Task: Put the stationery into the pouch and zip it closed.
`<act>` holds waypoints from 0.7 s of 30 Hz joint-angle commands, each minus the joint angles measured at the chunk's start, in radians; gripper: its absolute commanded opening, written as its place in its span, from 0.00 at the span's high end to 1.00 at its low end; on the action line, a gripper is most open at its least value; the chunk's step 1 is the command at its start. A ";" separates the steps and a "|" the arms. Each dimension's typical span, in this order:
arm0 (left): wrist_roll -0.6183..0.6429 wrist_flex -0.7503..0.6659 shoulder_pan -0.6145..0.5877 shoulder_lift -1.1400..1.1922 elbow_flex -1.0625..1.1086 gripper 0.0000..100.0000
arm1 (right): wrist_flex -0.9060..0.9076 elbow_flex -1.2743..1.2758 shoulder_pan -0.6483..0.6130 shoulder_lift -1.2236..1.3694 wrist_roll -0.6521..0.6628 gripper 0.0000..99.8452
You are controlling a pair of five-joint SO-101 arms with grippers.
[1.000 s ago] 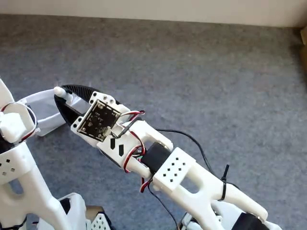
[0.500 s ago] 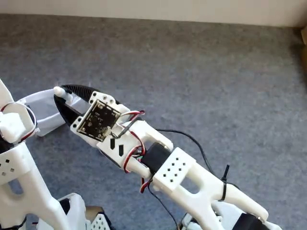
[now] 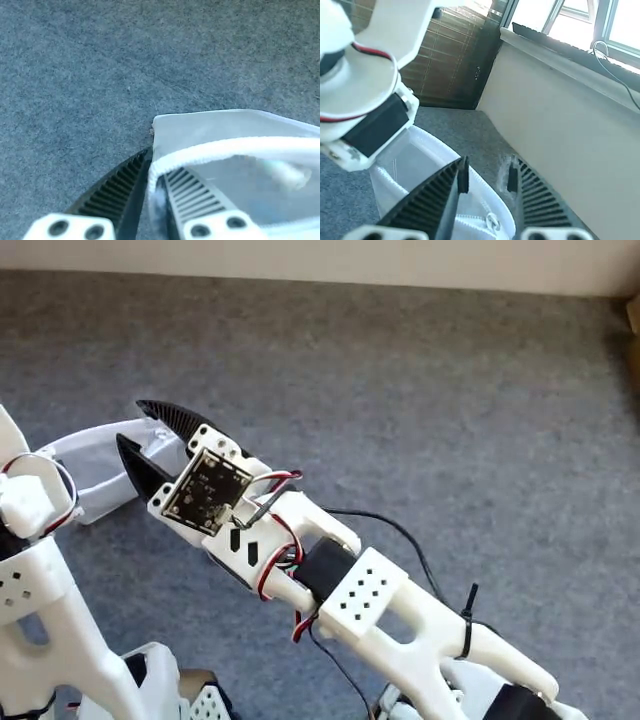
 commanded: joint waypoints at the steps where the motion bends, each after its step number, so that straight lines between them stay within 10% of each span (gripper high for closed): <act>1: 0.012 -0.012 0.021 0.001 0.022 0.99 | 0.005 -0.015 0.015 -0.015 0.014 0.88; 21: 0.012 -0.012 0.021 0.001 0.022 0.99 | 0.512 -0.193 0.018 -0.168 0.012 0.88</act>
